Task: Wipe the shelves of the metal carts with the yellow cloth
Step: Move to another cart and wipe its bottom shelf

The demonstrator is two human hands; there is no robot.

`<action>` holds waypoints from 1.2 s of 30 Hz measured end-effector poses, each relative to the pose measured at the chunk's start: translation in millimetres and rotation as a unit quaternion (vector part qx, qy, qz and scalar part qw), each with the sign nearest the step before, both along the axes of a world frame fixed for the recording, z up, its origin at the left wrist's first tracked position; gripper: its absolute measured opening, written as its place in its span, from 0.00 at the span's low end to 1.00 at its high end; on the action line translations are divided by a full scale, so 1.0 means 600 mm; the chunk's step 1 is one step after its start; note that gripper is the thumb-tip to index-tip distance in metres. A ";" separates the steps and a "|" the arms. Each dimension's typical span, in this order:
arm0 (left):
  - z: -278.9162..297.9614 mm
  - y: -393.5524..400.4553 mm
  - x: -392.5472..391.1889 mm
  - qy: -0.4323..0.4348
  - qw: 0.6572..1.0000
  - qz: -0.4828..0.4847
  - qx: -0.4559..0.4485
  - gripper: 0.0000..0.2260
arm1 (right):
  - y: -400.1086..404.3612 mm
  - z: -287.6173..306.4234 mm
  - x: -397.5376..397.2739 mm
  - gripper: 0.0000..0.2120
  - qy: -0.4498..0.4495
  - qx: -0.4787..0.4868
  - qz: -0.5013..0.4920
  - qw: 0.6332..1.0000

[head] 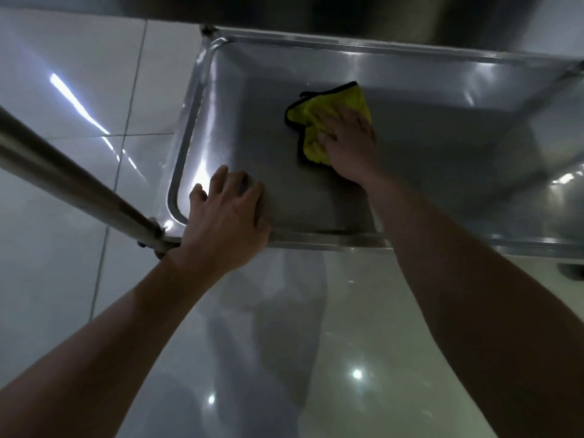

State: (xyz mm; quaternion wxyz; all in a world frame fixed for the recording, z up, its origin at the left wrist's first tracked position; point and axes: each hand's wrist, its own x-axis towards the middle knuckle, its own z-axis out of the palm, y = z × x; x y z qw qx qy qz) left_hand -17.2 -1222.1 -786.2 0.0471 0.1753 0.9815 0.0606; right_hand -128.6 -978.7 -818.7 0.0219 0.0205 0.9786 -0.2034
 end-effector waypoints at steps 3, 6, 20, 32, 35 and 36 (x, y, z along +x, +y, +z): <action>0.012 0.090 0.028 0.002 0.997 -0.067 0.045 0.20 | 0.099 -0.002 0.023 0.23 -0.005 0.016 -0.042 0.999; 0.003 0.183 0.057 -0.017 0.991 -0.123 0.050 0.20 | 0.175 -0.002 0.057 0.23 -0.022 0.036 -0.072 0.997; -0.023 0.226 0.076 -0.010 0.994 -0.105 0.017 0.19 | 0.153 0.005 0.304 0.23 -0.037 0.100 -0.045 0.993; 0.038 0.195 0.051 -0.182 0.973 -0.141 -0.014 0.26 | 0.072 0.090 0.298 0.26 -0.230 0.209 0.046 0.949; 0.040 0.176 0.050 -0.167 0.971 -0.165 -0.040 0.27 | 0.056 0.096 0.297 0.25 -0.245 0.261 0.075 0.931; 0.036 0.172 0.052 -0.157 0.973 -0.162 -0.042 0.28 | 0.054 0.089 0.296 0.25 -0.230 0.260 0.062 0.936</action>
